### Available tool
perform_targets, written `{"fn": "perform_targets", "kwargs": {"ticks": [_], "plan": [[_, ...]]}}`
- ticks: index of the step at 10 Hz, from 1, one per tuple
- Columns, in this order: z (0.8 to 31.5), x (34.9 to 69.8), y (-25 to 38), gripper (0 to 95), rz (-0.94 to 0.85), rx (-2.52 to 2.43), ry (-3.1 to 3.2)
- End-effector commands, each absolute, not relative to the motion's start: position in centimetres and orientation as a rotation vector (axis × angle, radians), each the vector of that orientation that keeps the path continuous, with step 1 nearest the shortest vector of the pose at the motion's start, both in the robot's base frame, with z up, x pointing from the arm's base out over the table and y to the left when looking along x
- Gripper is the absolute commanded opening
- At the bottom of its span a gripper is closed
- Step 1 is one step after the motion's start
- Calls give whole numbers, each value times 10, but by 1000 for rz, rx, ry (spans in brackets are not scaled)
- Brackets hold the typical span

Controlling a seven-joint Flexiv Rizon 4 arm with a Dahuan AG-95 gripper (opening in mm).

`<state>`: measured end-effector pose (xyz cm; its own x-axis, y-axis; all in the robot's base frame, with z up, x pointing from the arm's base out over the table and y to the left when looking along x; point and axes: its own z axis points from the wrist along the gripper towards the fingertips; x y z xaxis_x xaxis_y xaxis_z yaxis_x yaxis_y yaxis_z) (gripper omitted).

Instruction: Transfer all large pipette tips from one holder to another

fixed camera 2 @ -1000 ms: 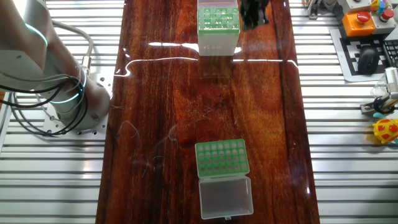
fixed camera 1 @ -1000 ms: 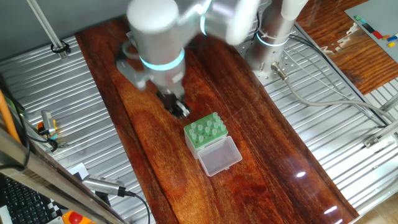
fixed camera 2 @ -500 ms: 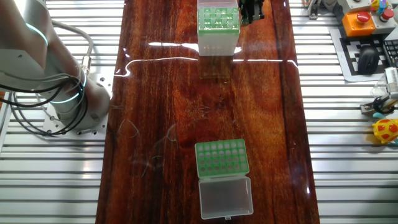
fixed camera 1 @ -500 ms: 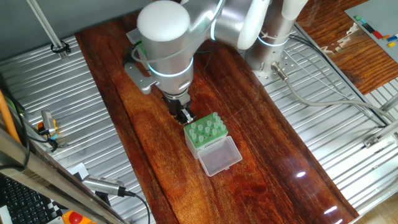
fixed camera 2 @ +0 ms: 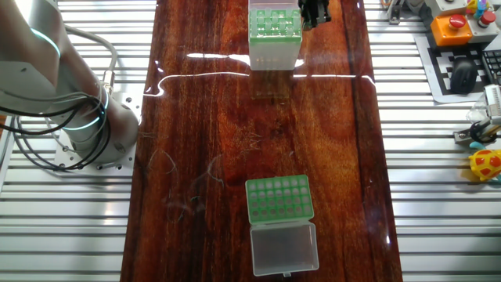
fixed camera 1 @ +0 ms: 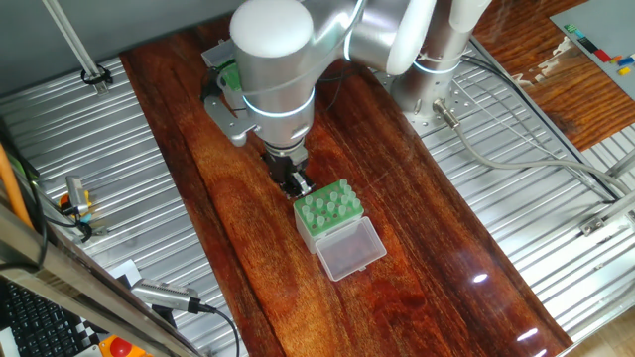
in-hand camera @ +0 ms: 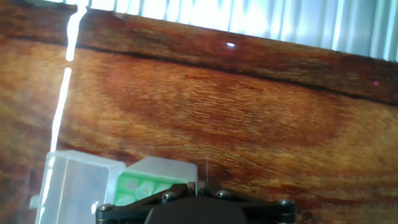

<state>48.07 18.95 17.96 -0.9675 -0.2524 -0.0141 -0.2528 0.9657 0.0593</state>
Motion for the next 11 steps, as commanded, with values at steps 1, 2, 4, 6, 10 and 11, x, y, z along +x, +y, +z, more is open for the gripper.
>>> {"fn": "perform_targets", "kwargs": {"ticks": [1,2,4,6,10,11], "plan": [[179,478,213,190,106,-395,3124],[178,477,221,190,105,-380,3121],[176,476,237,190,103,-337,3125],[175,476,242,190,101,-315,3128],[176,476,239,190,85,-245,3143],[176,476,239,190,87,-238,3148]]}}
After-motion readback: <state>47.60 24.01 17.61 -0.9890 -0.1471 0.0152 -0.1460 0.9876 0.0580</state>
